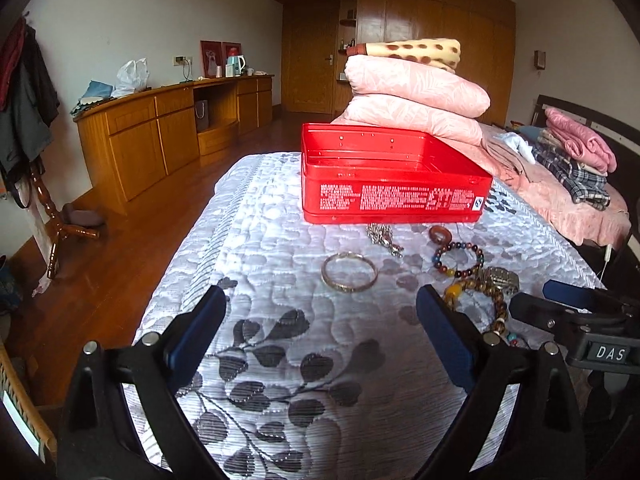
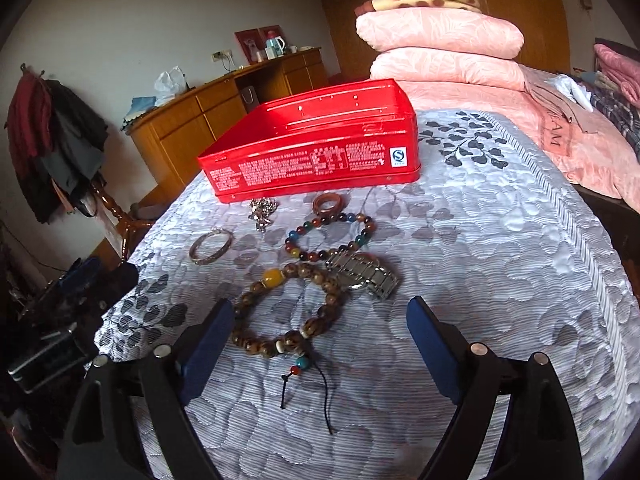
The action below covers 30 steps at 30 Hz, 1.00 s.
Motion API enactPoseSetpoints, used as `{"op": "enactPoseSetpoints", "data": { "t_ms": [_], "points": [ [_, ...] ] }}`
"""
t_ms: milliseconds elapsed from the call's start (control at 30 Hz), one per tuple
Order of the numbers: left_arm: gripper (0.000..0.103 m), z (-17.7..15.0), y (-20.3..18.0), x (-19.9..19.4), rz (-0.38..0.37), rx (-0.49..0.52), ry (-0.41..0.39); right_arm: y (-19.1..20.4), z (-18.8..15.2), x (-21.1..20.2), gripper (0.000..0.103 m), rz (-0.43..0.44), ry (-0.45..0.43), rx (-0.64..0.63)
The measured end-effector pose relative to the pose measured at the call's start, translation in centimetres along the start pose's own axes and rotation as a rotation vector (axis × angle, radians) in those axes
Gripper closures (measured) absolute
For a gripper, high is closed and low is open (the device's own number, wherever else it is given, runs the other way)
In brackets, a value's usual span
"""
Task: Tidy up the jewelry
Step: 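Withdraw both tools from the tin back over the remaining jewelry, then grasp the wooden bead bracelet with the right tool while the left tool grasps the silver bangle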
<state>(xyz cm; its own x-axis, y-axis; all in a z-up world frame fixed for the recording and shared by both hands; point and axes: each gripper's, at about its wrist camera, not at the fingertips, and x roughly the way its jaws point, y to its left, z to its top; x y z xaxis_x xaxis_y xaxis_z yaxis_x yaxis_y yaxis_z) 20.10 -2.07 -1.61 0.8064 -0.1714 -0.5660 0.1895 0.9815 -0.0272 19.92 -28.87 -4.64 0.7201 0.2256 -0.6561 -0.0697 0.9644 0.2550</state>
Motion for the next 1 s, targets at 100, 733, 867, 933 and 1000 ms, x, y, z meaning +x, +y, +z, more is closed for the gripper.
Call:
{"op": "enactPoseSetpoints", "data": {
  "t_ms": [100,733,867,933,1000],
  "points": [
    [0.01,-0.2,0.1,0.2,-0.004,-0.007,0.011,0.2,-0.1,0.3,0.018,-0.004,0.01,-0.002],
    [0.01,-0.3,1.2,0.7,-0.019,-0.039,0.02,0.8,0.4,3.2,0.051,-0.012,0.097,0.006],
    [0.01,-0.2,1.2,0.9,-0.026,-0.042,0.027,1.0,0.6,3.5,0.058,-0.028,0.102,-0.011],
    [0.01,-0.2,1.3,1.1,-0.028,-0.046,0.032,1.0,0.6,3.5,0.064,-0.033,0.102,-0.013],
    [0.01,-0.1,1.3,1.2,-0.029,-0.051,0.037,0.9,0.6,3.5,0.07,-0.036,0.103,-0.01]
  ]
}}
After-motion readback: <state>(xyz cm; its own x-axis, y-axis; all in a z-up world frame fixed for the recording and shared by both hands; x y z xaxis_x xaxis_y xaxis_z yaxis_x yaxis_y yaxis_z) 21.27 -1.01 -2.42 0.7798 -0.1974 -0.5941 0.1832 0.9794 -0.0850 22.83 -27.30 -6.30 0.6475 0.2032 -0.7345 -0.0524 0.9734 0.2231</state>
